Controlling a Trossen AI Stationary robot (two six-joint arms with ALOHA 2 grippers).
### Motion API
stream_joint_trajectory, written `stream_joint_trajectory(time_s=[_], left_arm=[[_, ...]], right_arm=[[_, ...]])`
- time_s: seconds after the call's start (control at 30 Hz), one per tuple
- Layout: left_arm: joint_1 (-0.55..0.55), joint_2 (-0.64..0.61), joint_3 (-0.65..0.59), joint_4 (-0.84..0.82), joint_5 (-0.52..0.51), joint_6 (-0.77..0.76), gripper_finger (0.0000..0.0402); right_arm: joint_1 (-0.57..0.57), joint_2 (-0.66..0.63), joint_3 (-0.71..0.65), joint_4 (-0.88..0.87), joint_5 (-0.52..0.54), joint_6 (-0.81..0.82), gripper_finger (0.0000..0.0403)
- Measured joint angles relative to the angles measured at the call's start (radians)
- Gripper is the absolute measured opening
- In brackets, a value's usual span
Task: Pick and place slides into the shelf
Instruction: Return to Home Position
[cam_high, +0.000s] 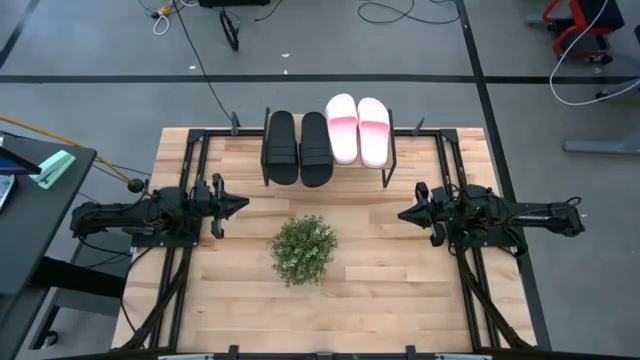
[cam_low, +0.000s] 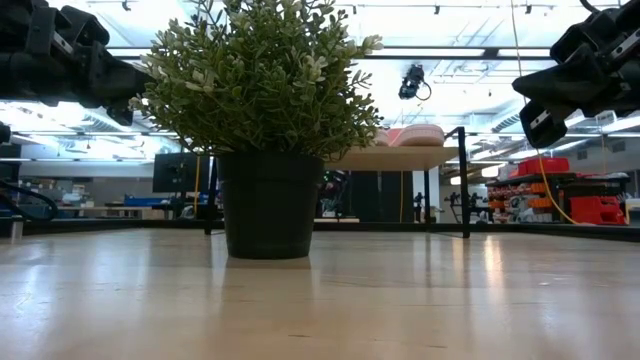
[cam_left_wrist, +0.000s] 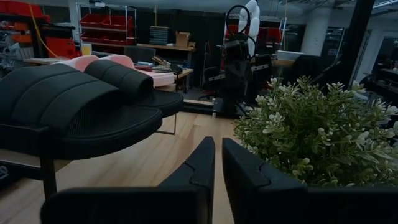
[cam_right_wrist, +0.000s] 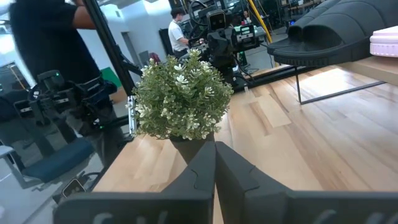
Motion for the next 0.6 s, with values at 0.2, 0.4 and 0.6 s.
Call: stream_joint_trajectory(time_s=[0.2,0.4,0.6], left_arm=[[0.0,0.0,0.0,0.0,0.0,0.0,0.0038],[0.0,0.0,0.0,0.0,0.0,0.0,0.0027],[0.0,0.0,0.0,0.0,0.0,0.0,0.0024]], right_arm=[[0.0,0.0,0.0,0.0,0.0,0.0,0.0014],[0.0,0.0,0.0,0.0,0.0,0.0,0.0014],[0.0,0.0,0.0,0.0,0.0,0.0,0.0014]])
